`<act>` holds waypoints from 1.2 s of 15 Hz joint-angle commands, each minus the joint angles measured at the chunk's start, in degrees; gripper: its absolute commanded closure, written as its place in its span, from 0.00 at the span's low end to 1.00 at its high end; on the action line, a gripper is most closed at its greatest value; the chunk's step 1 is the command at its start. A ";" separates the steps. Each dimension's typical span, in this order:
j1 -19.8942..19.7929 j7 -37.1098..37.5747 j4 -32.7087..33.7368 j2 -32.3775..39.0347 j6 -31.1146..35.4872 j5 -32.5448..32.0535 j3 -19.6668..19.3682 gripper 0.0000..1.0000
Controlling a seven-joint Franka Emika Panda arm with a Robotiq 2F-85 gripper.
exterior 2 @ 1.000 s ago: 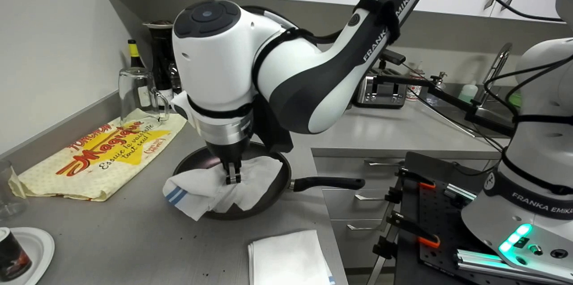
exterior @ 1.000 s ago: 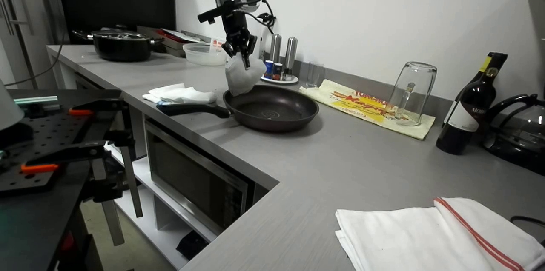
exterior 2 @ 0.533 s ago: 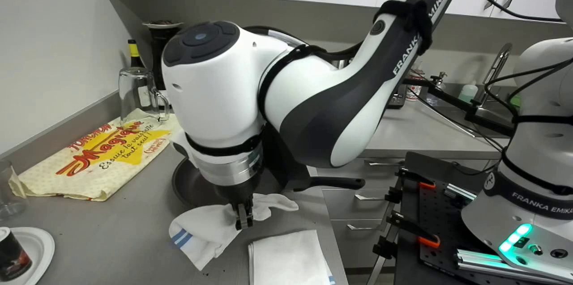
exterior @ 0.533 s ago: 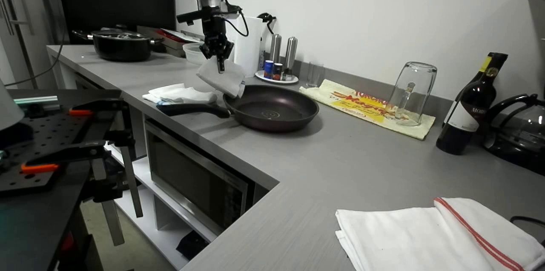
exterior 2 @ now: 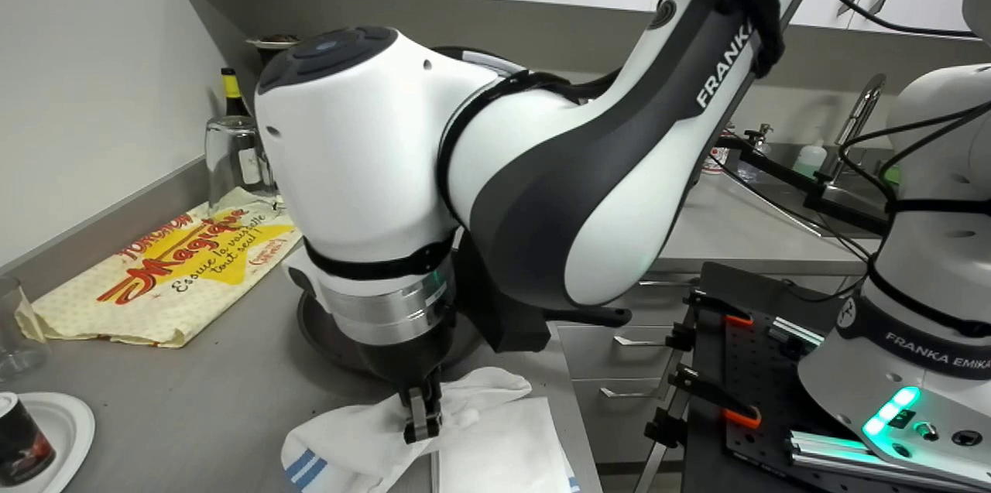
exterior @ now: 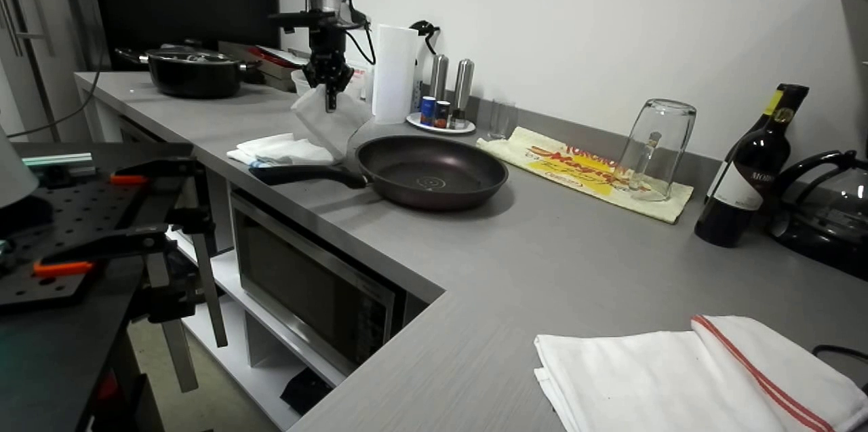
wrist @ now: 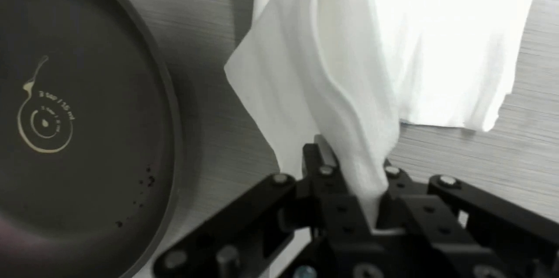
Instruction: Use the white and blue towel to wipe the pan
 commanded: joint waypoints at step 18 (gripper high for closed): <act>-8.05 -18.43 2.33 0.97 4.97 22.96 4.07 0.11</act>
